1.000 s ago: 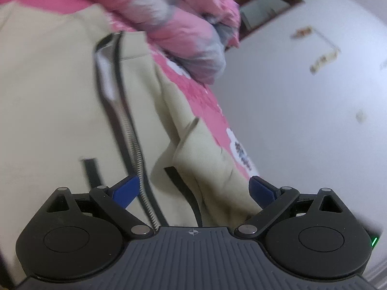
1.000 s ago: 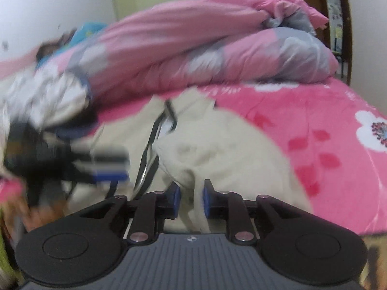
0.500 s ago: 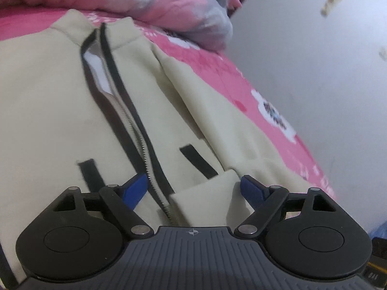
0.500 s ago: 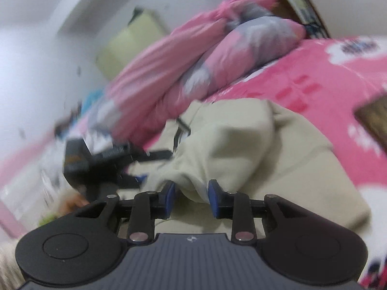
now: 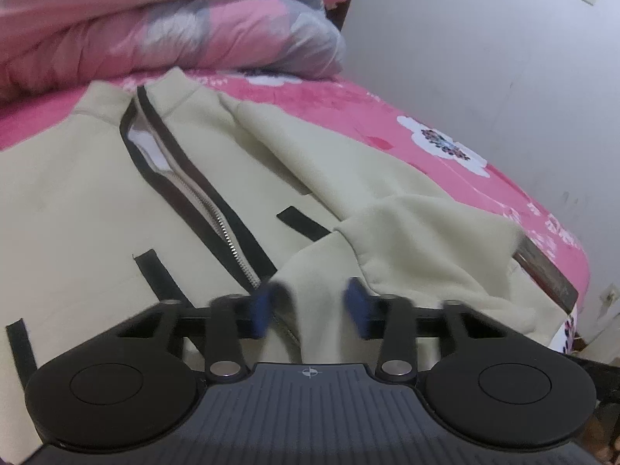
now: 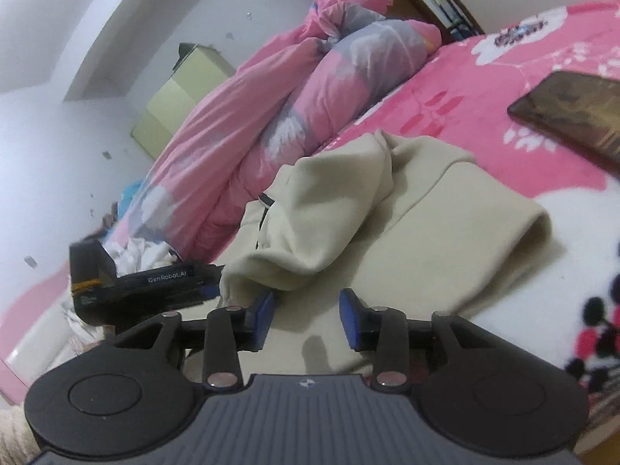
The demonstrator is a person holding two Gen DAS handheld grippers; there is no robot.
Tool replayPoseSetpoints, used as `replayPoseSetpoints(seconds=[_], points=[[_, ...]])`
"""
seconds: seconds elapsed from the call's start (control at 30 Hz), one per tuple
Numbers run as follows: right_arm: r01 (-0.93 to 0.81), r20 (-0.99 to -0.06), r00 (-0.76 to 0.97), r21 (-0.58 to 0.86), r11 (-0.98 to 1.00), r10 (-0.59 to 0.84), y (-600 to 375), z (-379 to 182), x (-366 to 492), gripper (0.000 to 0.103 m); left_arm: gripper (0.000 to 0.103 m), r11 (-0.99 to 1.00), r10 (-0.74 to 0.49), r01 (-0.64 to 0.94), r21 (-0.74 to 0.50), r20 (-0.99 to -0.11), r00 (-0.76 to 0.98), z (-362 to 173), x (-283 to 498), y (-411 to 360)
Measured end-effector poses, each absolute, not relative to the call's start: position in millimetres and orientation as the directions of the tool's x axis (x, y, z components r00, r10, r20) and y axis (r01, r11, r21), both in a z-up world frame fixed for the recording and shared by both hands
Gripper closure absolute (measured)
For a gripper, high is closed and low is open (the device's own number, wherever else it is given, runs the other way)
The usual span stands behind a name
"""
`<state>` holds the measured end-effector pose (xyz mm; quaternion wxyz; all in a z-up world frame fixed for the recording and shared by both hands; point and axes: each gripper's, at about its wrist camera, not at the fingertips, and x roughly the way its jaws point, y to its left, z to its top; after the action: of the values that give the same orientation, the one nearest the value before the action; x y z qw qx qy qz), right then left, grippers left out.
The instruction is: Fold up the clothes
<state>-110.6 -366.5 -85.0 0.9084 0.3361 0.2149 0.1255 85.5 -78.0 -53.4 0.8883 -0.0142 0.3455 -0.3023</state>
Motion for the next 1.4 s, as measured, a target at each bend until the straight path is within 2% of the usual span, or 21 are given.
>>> replayPoseSetpoints(seconds=[0.03, 0.1, 0.2, 0.33, 0.47, 0.53, 0.6, 0.67, 0.77, 0.87, 0.9, 0.93, 1.0, 1.03, 1.07, 1.1, 1.17, 1.27, 1.4], points=[[-0.081, -0.310, 0.878, 0.655, 0.751, 0.365, -366, -84, -113, 0.056, 0.088, 0.823, -0.536, 0.525, -0.216, -0.603, 0.591, -52, 83, -79], [-0.072, -0.316, 0.880, 0.648, 0.758, 0.354, -364, -84, -116, 0.056, 0.093, 0.840, -0.507, 0.517, -0.164, -0.576, 0.641, -44, 72, -78], [-0.060, -0.315, 0.884, 0.656, 0.752, 0.346, -365, -86, -118, 0.056, 0.095, 0.880, -0.434, 0.471, -0.062, -0.506, 0.745, -22, 52, -73], [-0.054, -0.317, 0.885, 0.657, 0.752, 0.341, -365, -89, -118, 0.056, 0.095, 0.922, -0.336, 0.381, 0.068, -0.352, 0.874, 20, 26, -51], [-0.052, -0.326, 0.883, 0.646, 0.762, 0.336, -364, -89, -116, 0.056, 0.095, 0.901, -0.198, 0.233, 0.365, -0.130, 0.972, 51, 3, -41], [-0.051, -0.326, 0.883, 0.646, 0.762, 0.336, -364, -90, -115, 0.056, 0.095, 0.866, -0.152, 0.163, 0.474, -0.061, 0.986, 61, 2, -40], [-0.051, -0.324, 0.884, 0.649, 0.759, 0.336, -364, -90, -115, 0.056, 0.095, 0.853, -0.118, 0.121, 0.509, -0.039, 0.992, 69, 7, -35], [-0.055, -0.321, 0.885, 0.648, 0.760, 0.337, -364, -91, -115, 0.056, 0.095, 0.847, -0.075, 0.093, 0.523, -0.056, 0.996, 76, 17, -31], [-0.063, -0.323, 0.884, 0.637, 0.769, 0.339, -363, -92, -115, 0.056, 0.095, 0.907, -0.026, 0.097, 0.409, -0.175, 0.984, 90, 44, -10], [-0.070, -0.327, 0.881, 0.625, 0.778, 0.342, -363, -91, -113, 0.056, 0.095, 0.985, -0.038, 0.092, 0.143, -0.342, 0.939, 101, 71, 27], [-0.071, -0.326, 0.881, 0.624, 0.778, 0.342, -363, -90, -113, 0.056, 0.095, 0.997, -0.071, 0.078, 0.003, -0.400, 0.914, 101, 80, 45], [-0.072, -0.325, 0.881, 0.624, 0.778, 0.343, -364, -91, -112, 0.056, 0.095, 0.979, -0.136, 0.049, -0.199, -0.451, 0.882, 95, 91, 71], [-0.074, -0.321, 0.882, 0.628, 0.775, 0.344, -365, -91, -113, 0.056, 0.095, 0.826, -0.290, -0.052, -0.561, -0.502, 0.815, 82, 111, 122], [-0.075, -0.319, 0.883, 0.628, 0.774, 0.345, -365, -92, -113, 0.056, 0.096, 0.723, -0.349, -0.113, -0.681, -0.502, 0.792, 74, 117, 143], [-0.077, -0.317, 0.883, 0.628, 0.774, 0.345, -365, -92, -113, 0.056, 0.096, 0.648, -0.369, -0.167, -0.743, -0.498, 0.785, 62, 117, 159], [-0.078, -0.316, 0.884, 0.628, 0.774, 0.346, -365, -93, -113, 0.056, 0.096, 0.603, -0.370, -0.210, -0.770, -0.503, 0.781, 52, 115, 171], [-0.081, -0.314, 0.883, 0.628, 0.774, 0.348, -365, -93, -112, 0.056, 0.095, 0.626, -0.321, -0.258, -0.736, -0.545, 0.775, 36, 105, 181], [-0.083, -0.314, 0.882, 0.629, 0.773, 0.351, -366, -92, -111, 0.056, 0.095, 0.588, -0.347, -0.310, -0.747, -0.579, 0.737, 3, 92, 192], [-0.085, -0.316, 0.881, 0.624, 0.777, 0.351, -366, -93, -109, 0.056, 0.095, 0.527, -0.341, -0.365, -0.767, -0.585, 0.736, -31, 71, 208]])
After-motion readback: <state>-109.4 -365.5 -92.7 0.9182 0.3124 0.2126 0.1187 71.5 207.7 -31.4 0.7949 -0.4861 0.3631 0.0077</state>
